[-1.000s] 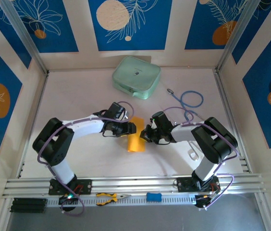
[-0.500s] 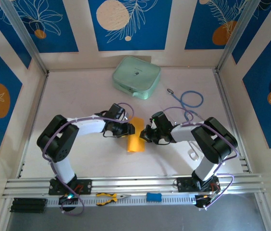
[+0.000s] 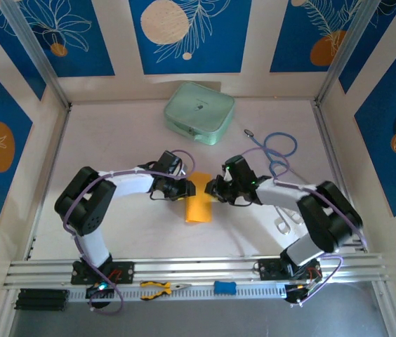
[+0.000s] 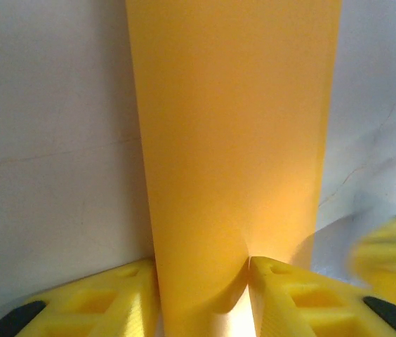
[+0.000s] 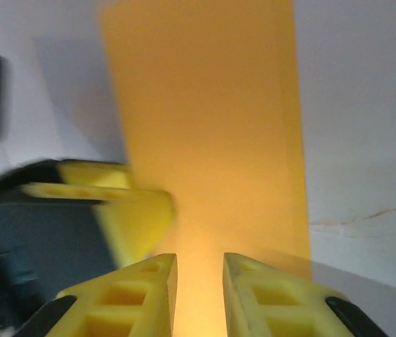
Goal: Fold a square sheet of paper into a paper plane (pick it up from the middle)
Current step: Hold the square sheet of paper at the center of the table.
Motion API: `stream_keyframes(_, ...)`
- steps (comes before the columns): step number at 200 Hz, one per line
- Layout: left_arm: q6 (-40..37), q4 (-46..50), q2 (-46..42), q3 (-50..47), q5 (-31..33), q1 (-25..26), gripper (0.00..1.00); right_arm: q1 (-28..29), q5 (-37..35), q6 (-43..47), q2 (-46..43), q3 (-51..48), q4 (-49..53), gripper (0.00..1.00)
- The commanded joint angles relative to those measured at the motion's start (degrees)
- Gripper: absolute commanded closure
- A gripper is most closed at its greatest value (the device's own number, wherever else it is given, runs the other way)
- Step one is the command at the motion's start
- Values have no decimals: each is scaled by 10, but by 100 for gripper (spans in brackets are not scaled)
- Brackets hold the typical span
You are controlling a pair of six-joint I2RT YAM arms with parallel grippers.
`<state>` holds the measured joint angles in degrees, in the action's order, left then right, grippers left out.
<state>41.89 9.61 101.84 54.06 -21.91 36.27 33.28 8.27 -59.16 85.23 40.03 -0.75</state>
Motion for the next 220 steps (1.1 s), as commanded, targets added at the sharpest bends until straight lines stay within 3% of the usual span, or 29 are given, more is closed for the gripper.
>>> stream_keyframes(1, -8, 33, 26, 6, 16, -1, 61, -9, -96, 26, -69, 24, 129, 73)
stream_keyframes(77, -25, 77, 36, 26, 42, -1, 61, -20, -130, -8, -182, -60, 139, 73)
stream_keyframes(220, -38, 106, 54, 44, 63, -1, 58, -21, -109, -16, -207, -92, 123, 73)
